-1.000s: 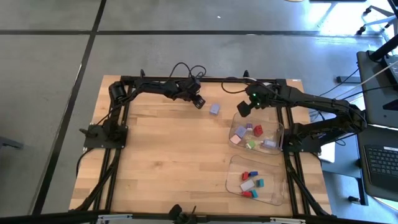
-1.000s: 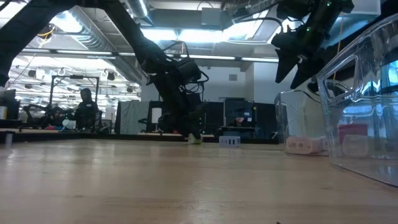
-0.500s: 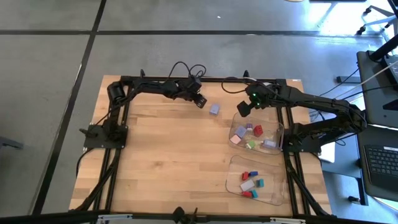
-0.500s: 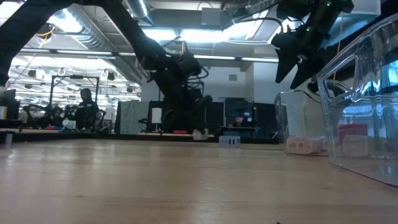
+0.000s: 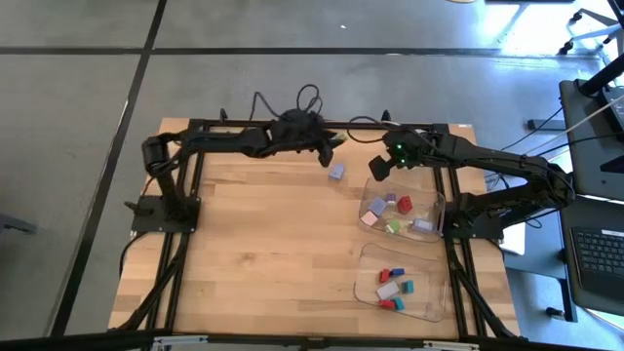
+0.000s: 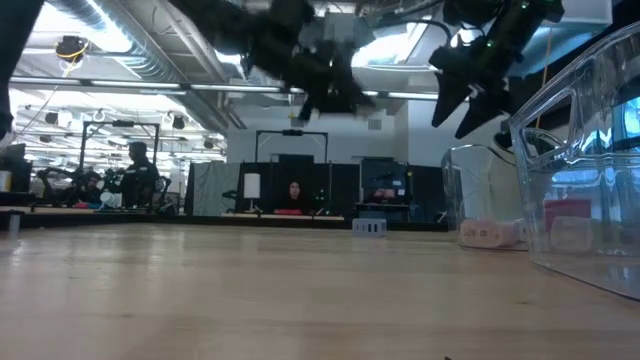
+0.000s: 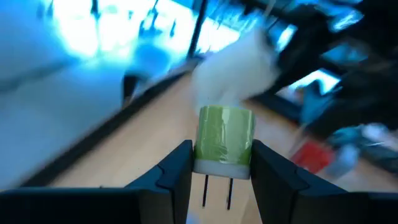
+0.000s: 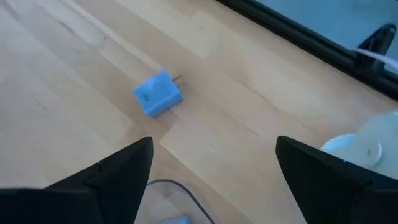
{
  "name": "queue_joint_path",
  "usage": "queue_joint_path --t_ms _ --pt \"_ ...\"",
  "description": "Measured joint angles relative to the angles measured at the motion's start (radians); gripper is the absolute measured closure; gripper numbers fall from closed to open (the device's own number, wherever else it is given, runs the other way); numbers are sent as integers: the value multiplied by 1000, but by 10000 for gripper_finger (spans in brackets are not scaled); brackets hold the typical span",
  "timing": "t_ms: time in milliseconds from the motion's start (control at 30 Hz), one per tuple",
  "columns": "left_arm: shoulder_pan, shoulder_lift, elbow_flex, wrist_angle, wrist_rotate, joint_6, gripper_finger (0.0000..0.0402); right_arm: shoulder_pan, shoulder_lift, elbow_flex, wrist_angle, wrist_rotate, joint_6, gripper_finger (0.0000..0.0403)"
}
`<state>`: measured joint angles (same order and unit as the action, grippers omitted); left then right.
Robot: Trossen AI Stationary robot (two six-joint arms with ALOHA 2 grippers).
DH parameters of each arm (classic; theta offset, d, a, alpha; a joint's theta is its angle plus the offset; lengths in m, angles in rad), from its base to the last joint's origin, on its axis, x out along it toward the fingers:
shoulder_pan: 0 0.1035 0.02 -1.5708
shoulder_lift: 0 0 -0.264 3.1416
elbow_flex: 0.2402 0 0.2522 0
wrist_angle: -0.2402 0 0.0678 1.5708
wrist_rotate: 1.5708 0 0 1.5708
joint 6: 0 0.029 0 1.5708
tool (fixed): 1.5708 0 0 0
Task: Pick & Place Office items
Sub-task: Put the green charger adapter into the top transparent bin
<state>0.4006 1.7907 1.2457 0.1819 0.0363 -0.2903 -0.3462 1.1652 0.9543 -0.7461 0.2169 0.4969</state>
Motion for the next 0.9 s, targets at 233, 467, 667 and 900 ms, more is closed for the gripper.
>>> queue_joint_path --t_ms 233,467,667,900 --pt "-94 -130 0 111 -26 179 276 0 0 0 43 3 -47 60" --pt "-197 -201 0 153 -162 333 261 0 0 0 119 3 -72 60" --pt "-264 -207 0 158 -273 365 268 0 0 0 138 3 -67 60" --pt "-311 -207 0 158 -365 365 268 2 0 0 138 -20 11 60"
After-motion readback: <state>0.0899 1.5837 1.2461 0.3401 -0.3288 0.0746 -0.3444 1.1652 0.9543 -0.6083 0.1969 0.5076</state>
